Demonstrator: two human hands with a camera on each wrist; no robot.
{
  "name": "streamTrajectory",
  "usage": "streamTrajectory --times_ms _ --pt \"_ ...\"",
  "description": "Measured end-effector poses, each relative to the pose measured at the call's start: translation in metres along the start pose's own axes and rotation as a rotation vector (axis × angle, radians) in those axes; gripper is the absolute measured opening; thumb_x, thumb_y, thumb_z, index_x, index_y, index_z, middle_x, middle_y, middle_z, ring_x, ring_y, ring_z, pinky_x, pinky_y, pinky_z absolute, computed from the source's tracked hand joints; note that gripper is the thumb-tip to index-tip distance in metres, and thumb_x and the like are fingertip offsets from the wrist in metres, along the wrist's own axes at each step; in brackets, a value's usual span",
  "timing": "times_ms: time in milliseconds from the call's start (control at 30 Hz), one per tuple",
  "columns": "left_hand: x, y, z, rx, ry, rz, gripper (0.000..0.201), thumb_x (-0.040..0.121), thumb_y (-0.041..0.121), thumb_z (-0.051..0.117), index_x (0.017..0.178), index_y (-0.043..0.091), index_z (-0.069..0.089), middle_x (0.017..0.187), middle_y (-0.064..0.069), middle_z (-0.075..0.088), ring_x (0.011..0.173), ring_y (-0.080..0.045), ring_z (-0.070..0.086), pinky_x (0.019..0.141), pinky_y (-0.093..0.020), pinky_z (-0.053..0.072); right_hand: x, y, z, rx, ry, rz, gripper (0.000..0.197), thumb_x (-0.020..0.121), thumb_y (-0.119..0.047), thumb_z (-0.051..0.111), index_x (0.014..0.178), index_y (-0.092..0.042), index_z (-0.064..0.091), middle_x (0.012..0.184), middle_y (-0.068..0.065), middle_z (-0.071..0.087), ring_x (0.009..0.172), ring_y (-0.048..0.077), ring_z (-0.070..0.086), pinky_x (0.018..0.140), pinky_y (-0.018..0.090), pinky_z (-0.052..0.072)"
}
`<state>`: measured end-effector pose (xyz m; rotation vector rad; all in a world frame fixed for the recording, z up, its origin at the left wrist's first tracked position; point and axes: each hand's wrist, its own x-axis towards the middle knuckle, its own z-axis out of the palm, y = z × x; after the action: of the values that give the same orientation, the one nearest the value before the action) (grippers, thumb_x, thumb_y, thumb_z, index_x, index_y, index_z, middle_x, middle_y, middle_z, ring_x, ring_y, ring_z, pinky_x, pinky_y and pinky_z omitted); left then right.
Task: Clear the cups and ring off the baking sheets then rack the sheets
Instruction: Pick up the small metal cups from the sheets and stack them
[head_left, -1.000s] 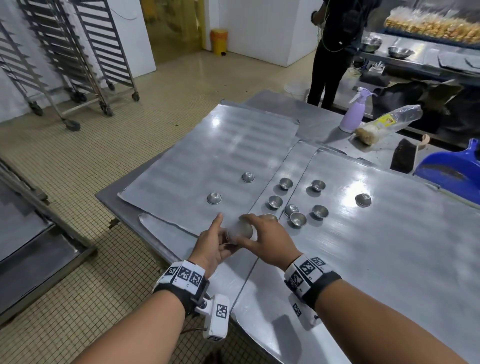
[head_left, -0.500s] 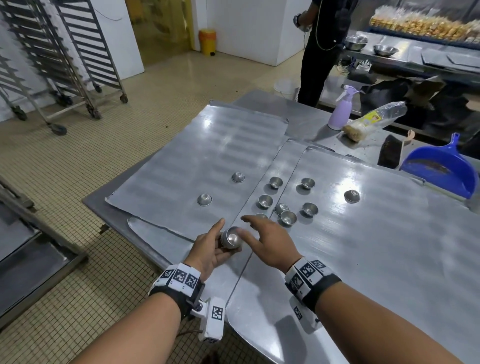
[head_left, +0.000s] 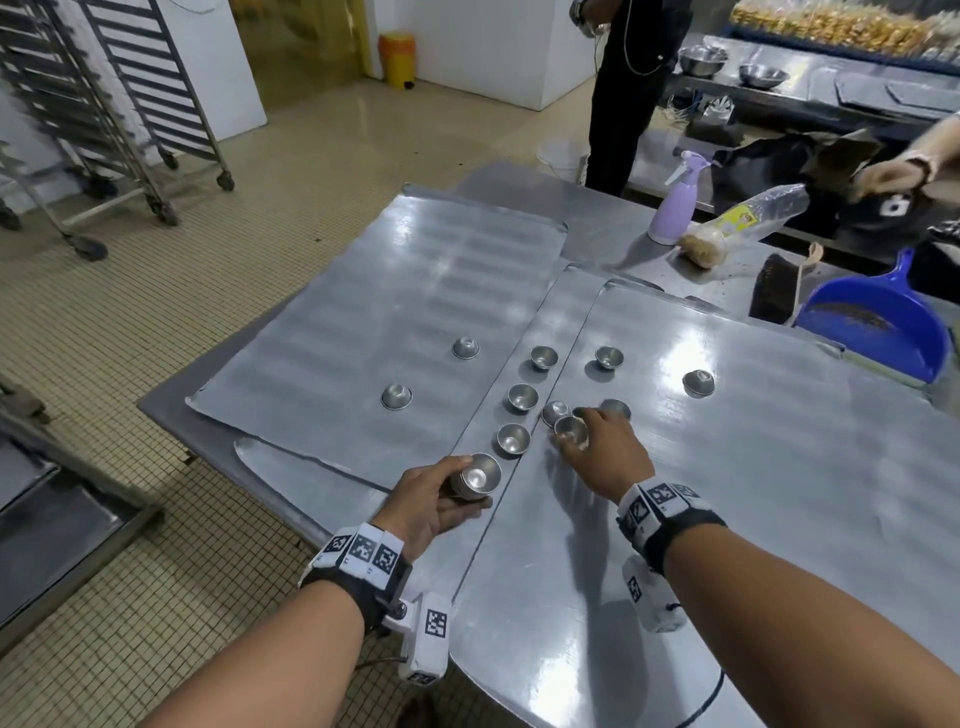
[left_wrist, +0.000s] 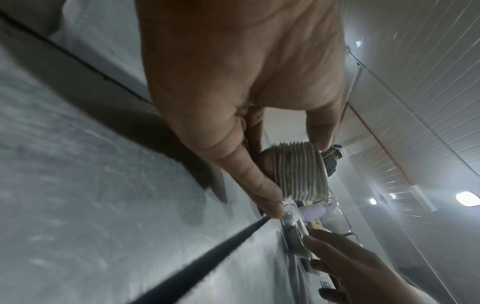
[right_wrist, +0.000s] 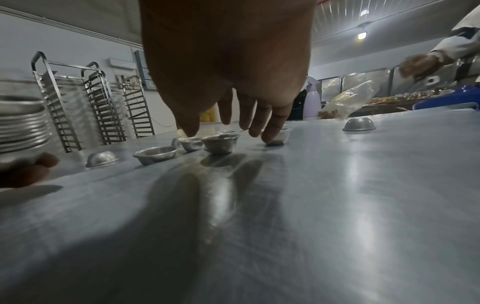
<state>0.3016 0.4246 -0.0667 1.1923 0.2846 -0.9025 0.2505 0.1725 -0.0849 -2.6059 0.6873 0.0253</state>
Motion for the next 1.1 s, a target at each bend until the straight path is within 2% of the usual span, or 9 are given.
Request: streamTrajectory --times_ms 133,233,367,433,667,733,800,933,1100 --pt "0.004 0.001 0.003 0.012 0.002 -0.011 0.031 0.093 0.024 0.063 0.113 0.001 0.068 0.103 -0.021 0.074 0.095 -0.04 0.073 0.06 -0.026 0.057 0.007 0.002 0.009 0.013 -0.062 -0.015 0.056 0.086 -0.058 0.046 0.133 -0.028 0.052 0.134 0.003 0.057 0.123 0.028 0.054 0.097 0.044 0.049" --pt "0.009 0.0 0.0 0.024 0.008 0.0 0.03 0.094 0.022 0.063 0.114 0.0 0.066 0.101 -0.022 0.074 0.094 -0.042 0.073 0.061 -0.028 0.058 0.011 0.002 0.014 0.006 -0.05 -0.02 0.042 0.091 -0.046 0.054 0.128 -0.027 0.055 0.127 0.005 0.059 0.116 0.029 0.057 0.095 0.043 0.05" --pt "0.016 0.0 -0.004 0.051 0.044 0.044 0.031 0.092 0.02 0.066 0.11 -0.005 0.068 0.091 -0.023 0.073 0.089 -0.044 0.073 0.088 -0.047 0.059 0.012 0.002 0.016 -0.011 -0.036 -0.01 0.035 0.092 -0.041 0.056 0.124 -0.026 0.058 0.124 0.005 0.057 0.114 0.029 0.057 0.092 0.042 0.051" --pt "0.018 0.0 -0.005 0.087 0.066 0.073 0.027 0.092 0.02 0.067 0.104 -0.005 0.07 0.088 -0.022 0.073 0.087 -0.046 0.072 0.094 -0.052 0.056 0.013 0.003 0.015 -0.007 -0.035 -0.015 0.033 0.093 -0.04 0.056 0.123 -0.026 0.059 0.123 0.005 0.057 0.113 0.028 0.057 0.091 0.04 0.05" --pt "0.018 0.002 -0.003 0.198 0.054 0.108 0.026 0.096 0.026 0.064 0.106 0.002 0.069 0.095 -0.025 0.074 0.085 -0.044 0.073 0.09 -0.051 0.058 -0.001 0.001 0.014 0.028 -0.003 -0.028 0.032 0.092 -0.044 0.053 0.116 -0.024 0.059 0.114 0.005 0.054 0.105 0.027 0.056 0.085 0.041 0.05" --pt "0.019 0.001 -0.002 0.27 0.07 0.138 0.027 0.098 0.028 0.061 0.103 0.003 0.068 0.092 -0.024 0.074 0.077 -0.04 0.073 0.075 -0.043 0.06 -0.006 0.0 0.013 0.028 0.01 -0.032 0.03 0.09 -0.045 0.051 0.111 -0.024 0.06 0.11 0.003 0.053 0.104 0.026 0.055 0.084 0.041 0.05" --pt "0.021 -0.002 -0.002 0.394 0.102 0.195 0.026 0.099 0.029 0.059 0.094 0.005 0.068 0.079 -0.02 0.073 0.065 -0.032 0.069 0.062 -0.037 0.052 -0.009 -0.001 0.012 0.031 0.024 -0.033 0.028 0.089 -0.043 0.05 0.107 -0.024 0.06 0.108 0.002 0.052 0.105 0.025 0.054 0.083 0.04 0.049" --pt "0.025 -0.007 -0.003 0.531 0.114 0.275 0.026 0.099 0.028 0.06 0.088 0.008 0.073 0.078 -0.017 0.072 0.062 -0.027 0.065 0.066 -0.04 0.052 -0.014 -0.002 0.01 0.07 0.036 -0.029 0.045 0.078 -0.054 0.036 0.103 -0.025 0.061 0.103 -0.003 0.047 0.101 0.024 0.053 0.079 0.037 0.046" --pt "0.019 -0.009 -0.006 0.66 0.121 0.346 0.021 0.097 0.029 0.061 0.091 0.014 0.075 0.078 -0.005 0.075 0.058 -0.013 0.068 0.063 -0.03 0.056 -0.018 0.002 0.013 0.097 0.083 -0.031 0.053 0.072 -0.059 0.03 0.099 -0.026 0.062 0.109 -0.001 0.052 0.101 0.022 0.054 0.079 0.036 0.047"
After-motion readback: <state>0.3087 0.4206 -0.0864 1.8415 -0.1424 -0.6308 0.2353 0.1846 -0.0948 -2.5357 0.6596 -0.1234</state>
